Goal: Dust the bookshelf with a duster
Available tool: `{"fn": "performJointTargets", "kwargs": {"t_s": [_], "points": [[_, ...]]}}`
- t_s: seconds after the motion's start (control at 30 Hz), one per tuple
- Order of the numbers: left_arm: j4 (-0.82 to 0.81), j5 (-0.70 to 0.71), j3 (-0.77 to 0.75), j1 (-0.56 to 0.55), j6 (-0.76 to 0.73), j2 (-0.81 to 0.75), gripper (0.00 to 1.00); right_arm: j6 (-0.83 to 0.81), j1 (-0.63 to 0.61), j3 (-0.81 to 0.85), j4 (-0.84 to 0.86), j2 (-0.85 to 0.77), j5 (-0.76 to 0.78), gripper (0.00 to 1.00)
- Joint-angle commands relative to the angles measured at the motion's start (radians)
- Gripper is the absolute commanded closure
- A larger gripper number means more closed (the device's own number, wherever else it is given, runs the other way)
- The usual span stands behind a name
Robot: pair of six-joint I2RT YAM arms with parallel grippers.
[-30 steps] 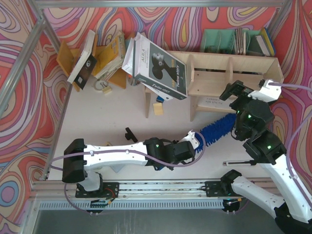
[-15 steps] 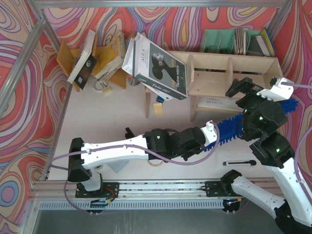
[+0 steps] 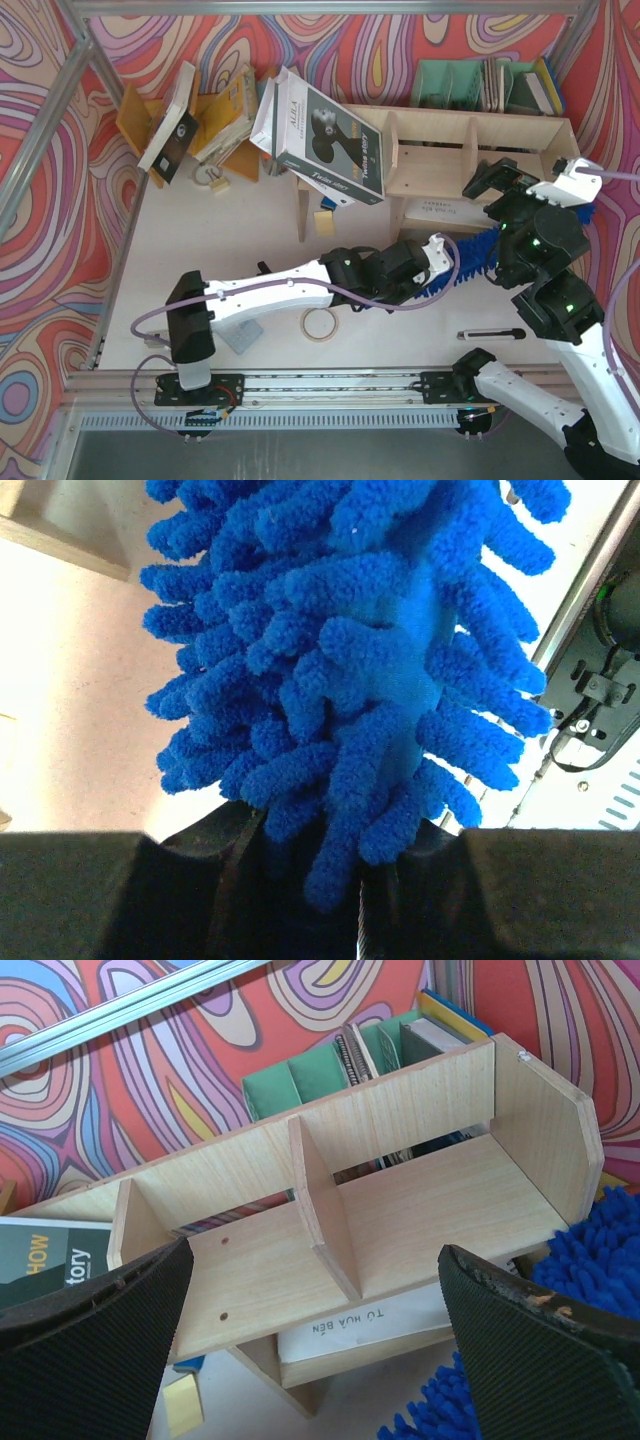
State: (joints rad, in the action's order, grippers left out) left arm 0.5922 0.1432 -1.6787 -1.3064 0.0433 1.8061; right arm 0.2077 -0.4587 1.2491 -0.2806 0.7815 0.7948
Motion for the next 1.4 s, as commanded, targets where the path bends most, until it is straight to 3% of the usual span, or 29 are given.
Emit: {"fn": "performJointTargets", "kwargs": {"t_s": [0.0, 0.33, 1.0, 1.37], "points": [[-0.069, -0.036, 0.025, 0.017, 0.011, 0.056, 1.0, -0.04, -0.002, -0.003, 0.053, 0.015, 0.008, 0.01], [-0.084, -0.049, 0.061, 0.031, 0.014, 0.09, 1.0, -0.066, 0.0, -0.046, 0.114, 0.041, 0.036, 0.01], [-0.257, 0.035, 0.161, 0.042, 0.054, -0.137, 1.0, -0.074, -0.001, 0.006, 0.109, -0.006, 0.049, 0.01], [-0.164, -0.062, 0.13, 0.047, 0.08, -0.015, 1.0, -0.06, -0.001, 0.011, 0.092, 0.005, 0.046, 0.01]]}}
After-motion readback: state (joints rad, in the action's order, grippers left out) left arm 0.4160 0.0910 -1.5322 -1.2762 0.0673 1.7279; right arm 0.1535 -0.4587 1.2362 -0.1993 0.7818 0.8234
